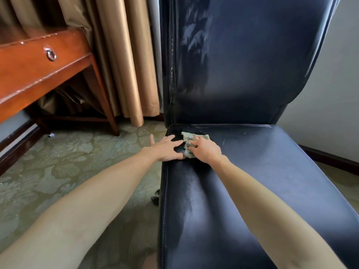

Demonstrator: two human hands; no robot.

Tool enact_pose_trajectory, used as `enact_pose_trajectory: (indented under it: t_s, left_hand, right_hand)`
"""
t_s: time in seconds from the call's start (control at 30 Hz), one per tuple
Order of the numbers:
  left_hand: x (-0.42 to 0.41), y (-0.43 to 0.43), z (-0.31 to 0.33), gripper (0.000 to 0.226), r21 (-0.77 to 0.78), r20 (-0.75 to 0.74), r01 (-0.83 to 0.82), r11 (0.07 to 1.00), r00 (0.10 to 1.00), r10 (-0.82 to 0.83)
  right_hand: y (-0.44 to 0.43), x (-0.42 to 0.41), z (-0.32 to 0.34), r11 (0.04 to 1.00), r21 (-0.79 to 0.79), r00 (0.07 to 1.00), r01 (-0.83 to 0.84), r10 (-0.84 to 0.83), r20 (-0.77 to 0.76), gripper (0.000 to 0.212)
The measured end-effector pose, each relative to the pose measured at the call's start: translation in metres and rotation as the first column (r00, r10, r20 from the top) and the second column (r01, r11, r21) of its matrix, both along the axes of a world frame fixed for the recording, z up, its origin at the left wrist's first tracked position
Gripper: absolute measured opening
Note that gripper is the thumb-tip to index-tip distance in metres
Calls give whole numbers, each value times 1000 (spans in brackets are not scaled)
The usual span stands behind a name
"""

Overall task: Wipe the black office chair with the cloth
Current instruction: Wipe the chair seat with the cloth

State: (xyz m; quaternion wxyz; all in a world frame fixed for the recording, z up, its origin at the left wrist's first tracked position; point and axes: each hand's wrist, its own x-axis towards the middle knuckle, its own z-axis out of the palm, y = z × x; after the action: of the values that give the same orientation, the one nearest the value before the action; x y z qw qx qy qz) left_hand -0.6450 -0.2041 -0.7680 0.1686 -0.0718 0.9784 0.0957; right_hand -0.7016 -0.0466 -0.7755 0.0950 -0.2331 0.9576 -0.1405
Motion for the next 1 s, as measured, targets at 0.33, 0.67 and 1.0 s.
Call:
enact_pose_trajectory:
  t_s: [0.33, 0.67, 1.0]
  left_hand:
    - [-19, -17, -2, 75, -131, -28, 240, 962, 969, -245]
    - [-24, -25, -9, 89, -68, -302, 340, 938, 889, -344]
    - [-17, -30, -37, 90, -67, -382, 200, 978, 900, -210]
  right_hand:
    - [-25, -33, -3, 999, 14, 998, 35, -36, 43, 45]
    - [-10, -40, -10, 998, -43, 998, 36, -34, 44, 45]
    - [-46, -68, -8, 994, -58, 994, -94, 98, 58, 45]
